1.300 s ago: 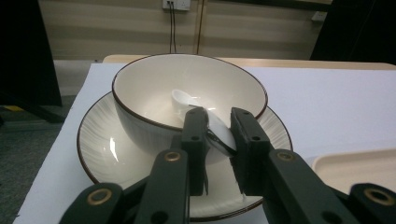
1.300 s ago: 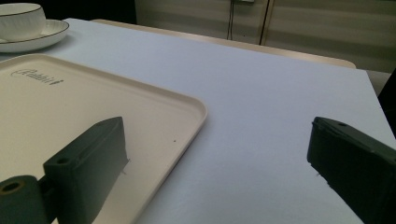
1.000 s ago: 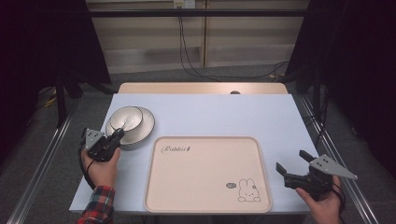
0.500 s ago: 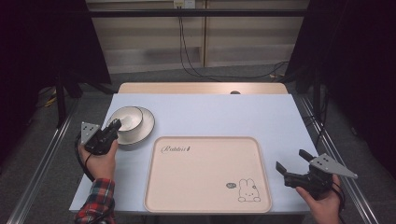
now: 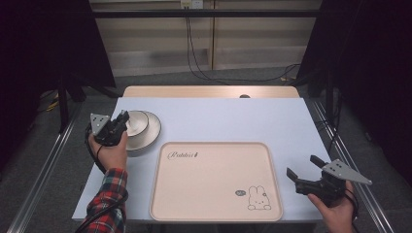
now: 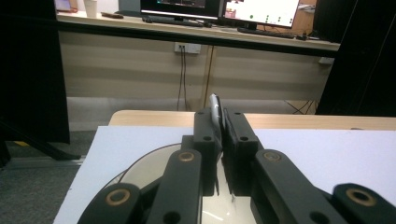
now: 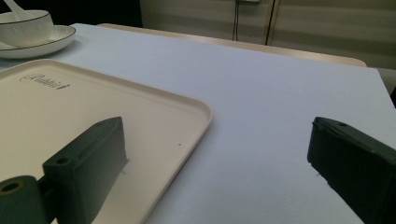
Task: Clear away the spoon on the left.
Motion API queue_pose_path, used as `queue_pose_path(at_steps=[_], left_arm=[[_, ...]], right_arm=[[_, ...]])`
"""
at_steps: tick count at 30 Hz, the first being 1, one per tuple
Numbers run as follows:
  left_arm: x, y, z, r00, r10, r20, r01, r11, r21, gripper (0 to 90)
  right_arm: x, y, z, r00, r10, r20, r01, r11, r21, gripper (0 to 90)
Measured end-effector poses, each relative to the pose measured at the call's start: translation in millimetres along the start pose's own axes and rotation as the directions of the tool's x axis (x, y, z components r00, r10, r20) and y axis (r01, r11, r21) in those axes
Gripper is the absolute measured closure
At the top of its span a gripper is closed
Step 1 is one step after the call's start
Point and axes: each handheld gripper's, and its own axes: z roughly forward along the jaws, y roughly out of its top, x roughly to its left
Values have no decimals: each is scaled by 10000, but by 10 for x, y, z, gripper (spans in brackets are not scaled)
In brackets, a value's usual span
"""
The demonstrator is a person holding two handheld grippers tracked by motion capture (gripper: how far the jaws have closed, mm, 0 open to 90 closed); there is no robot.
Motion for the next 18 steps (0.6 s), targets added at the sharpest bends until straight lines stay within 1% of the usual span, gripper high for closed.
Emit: queue_pose_path(at_steps=[1,4,5,6,7,8,10,12,13,14,15,16,17,18], left_arm=[[-9,12,-1,9998,-162,135,162,9998,-63,849],[-24,36,-17,9997,-181,143,182,9998,-106,849],[-23,71,-39,9994,-249,250,253,9996,-158,849],[-23,71,-39,9994,-249,250,253,9996,-158,849],[-16,117,-67,9995,-239,223,242,9996,-130,851],[-16,117,-67,9995,-239,223,242,9996,-130,854],[-18,182,-90,9993,-240,269,244,9996,-163,854],[-17,280,-129,9981,-278,544,289,9994,-195,854],[-25,307,-136,9979,-295,573,309,9992,-242,854],[-25,307,-136,9979,-295,573,309,9992,-242,854],[-30,338,-150,9972,-278,690,291,9994,-179,855],[-35,354,-155,9970,-298,708,311,9994,-169,855],[-46,389,-174,9952,-414,882,422,9991,-74,856],[-46,389,-174,9952,-414,882,422,9991,-74,856]], right_arm=[[-1,-1,0,10000,-7,-1,7,10000,2,41],[0,-4,0,10000,35,-20,-35,10000,58,38],[-3,-6,1,10000,25,0,-25,10000,50,38],[-3,-5,1,10000,45,-23,-45,10000,64,38],[-4,-4,1,10000,30,-14,-30,10000,28,38],[-3,-2,-2,10000,10,-14,-10,10000,14,38],[2,2,-4,10000,70,-27,-70,10000,-3,38],[7,8,-6,10000,38,-38,-38,10000,-17,38],[9,8,-5,10000,22,-13,-22,10000,-48,38],[9,8,-5,10000,22,-13,-22,10000,-48,38],[15,13,-9,10000,28,-31,-29,10000,-73,38],[15,13,-9,10000,28,-31,-29,10000,-73,38],[15,17,-9,10000,-38,-21,37,9999,-108,38],[15,17,-9,10000,-38,-21,37,9999,-108,38]])
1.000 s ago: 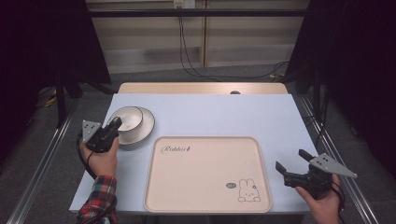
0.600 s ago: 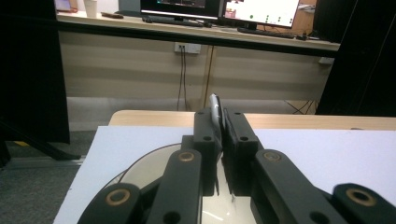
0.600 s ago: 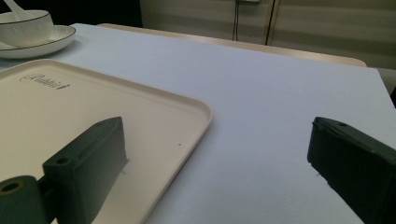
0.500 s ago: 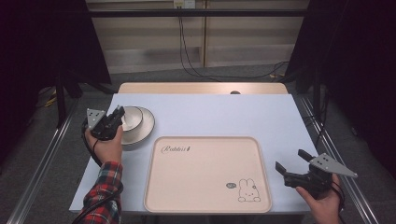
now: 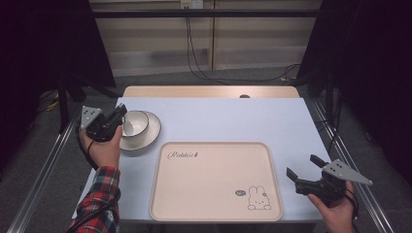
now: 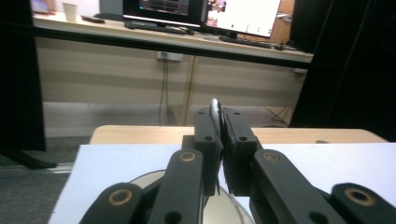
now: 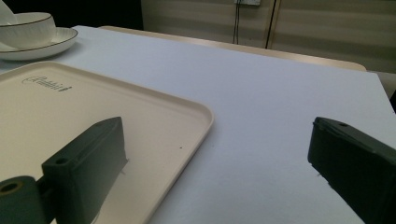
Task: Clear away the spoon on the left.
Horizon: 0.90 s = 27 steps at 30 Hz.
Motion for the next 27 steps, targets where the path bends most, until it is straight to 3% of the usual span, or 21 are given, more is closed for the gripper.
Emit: queue_pose_path(at_steps=[5,16,21,23,27], left_arm=[[-61,88,-46,9979,-158,622,149,9998,159,856],[-177,239,-122,9897,-323,1392,297,9993,210,858],[-233,261,-159,9810,-524,1869,449,9980,440,858],[-278,256,-177,9740,-489,2211,354,9973,646,858],[-332,240,-200,9660,-452,2544,251,9963,816,857]], right_arm=[[3,0,3,10000,-34,-13,34,10000,10,38],[15,4,6,10000,-18,-33,18,10000,10,38],[20,2,9,10000,-7,-68,8,10000,52,38],[16,4,9,10000,-77,-20,77,10000,-13,39],[18,6,5,10000,-23,-44,23,10000,-1,39]])
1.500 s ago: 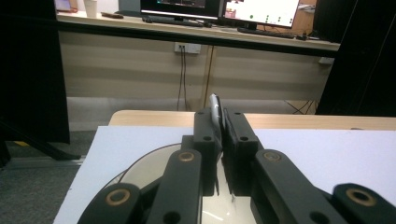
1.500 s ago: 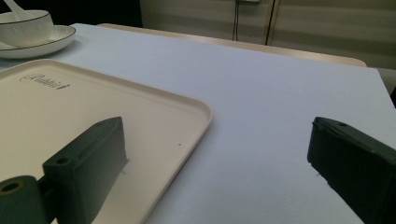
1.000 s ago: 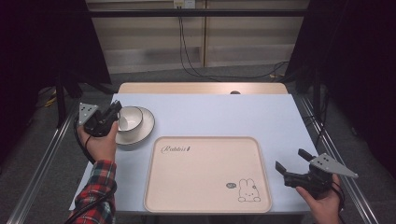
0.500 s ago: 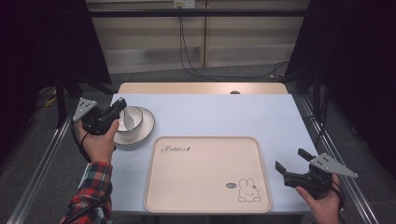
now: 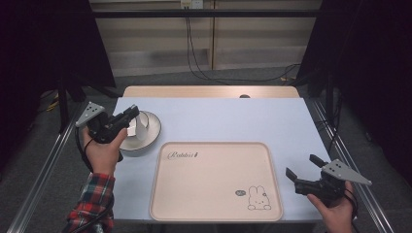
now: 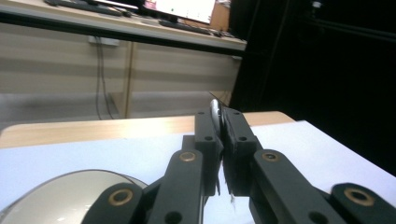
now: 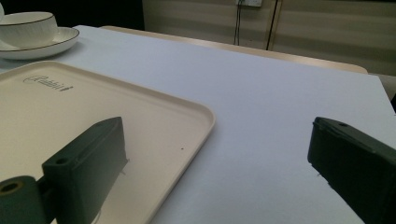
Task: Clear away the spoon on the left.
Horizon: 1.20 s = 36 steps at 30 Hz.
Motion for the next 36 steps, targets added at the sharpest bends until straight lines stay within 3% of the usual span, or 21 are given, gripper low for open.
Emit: queue_pose_path(at_steps=[13,16,24,33,36], left_arm=[[-219,-163,10,9965,107,827,-144,9989,447,858],[-271,-208,5,9931,86,1166,-152,9983,559,858],[-361,-288,-2,9867,233,1606,-371,9958,832,858],[-477,-367,-25,9813,79,1923,-291,9938,1078,857],[-520,-410,-36,9768,102,2140,-363,9923,1184,857]], right_arm=[[9,-2,13,9998,-198,-52,198,9998,32,39],[16,-3,17,9998,-185,-49,185,9998,75,39],[24,-3,23,9996,-278,-85,278,9996,79,39],[32,-4,28,9995,-293,-109,294,9995,77,39],[35,-4,27,9994,-315,-145,316,9995,95,39]])
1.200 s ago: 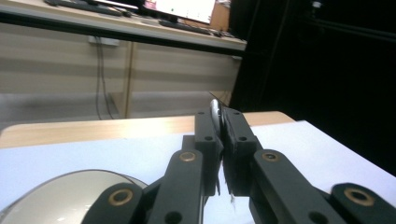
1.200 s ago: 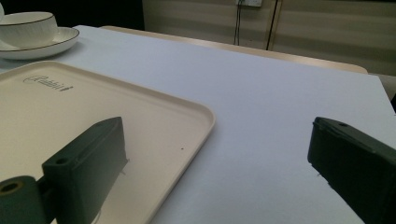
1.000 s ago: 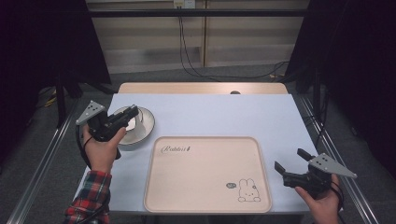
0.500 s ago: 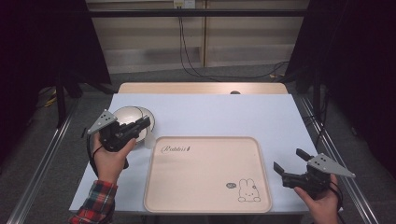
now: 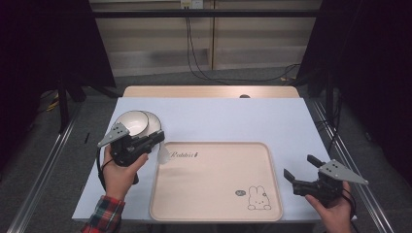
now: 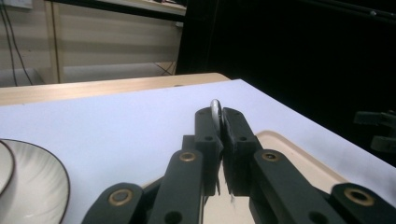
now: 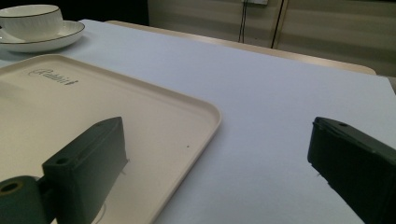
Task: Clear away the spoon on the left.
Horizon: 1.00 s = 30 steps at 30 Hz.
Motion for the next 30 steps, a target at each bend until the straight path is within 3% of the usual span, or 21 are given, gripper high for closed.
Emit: queue_pose_path(at_steps=[7,10,18,20,22,25,30], left_arm=[[-76,-66,15,9996,3,271,-9,9998,216,857],[-117,-100,33,9982,-110,598,99,9998,191,857],[-205,-159,45,9967,-81,804,45,9990,448,857],[-223,-173,46,9957,-125,917,81,9988,483,857],[-263,-208,48,9911,-245,1308,187,9988,449,857],[-301,-227,44,9921,-237,1229,167,9982,580,857],[-354,-273,51,9866,-334,1600,230,9975,667,857]], right_arm=[[10,0,9,10000,17,-29,-17,10000,6,39],[12,-3,11,10000,-41,-67,41,10000,52,39],[13,-3,10,10000,-53,-69,54,10000,52,39],[13,-3,13,10000,-76,-54,76,10000,15,39],[15,-3,10,9999,-56,-118,56,10000,65,39],[16,-3,10,9999,-69,-114,69,10000,67,39],[22,-4,12,9999,-89,-105,90,9999,65,39]])
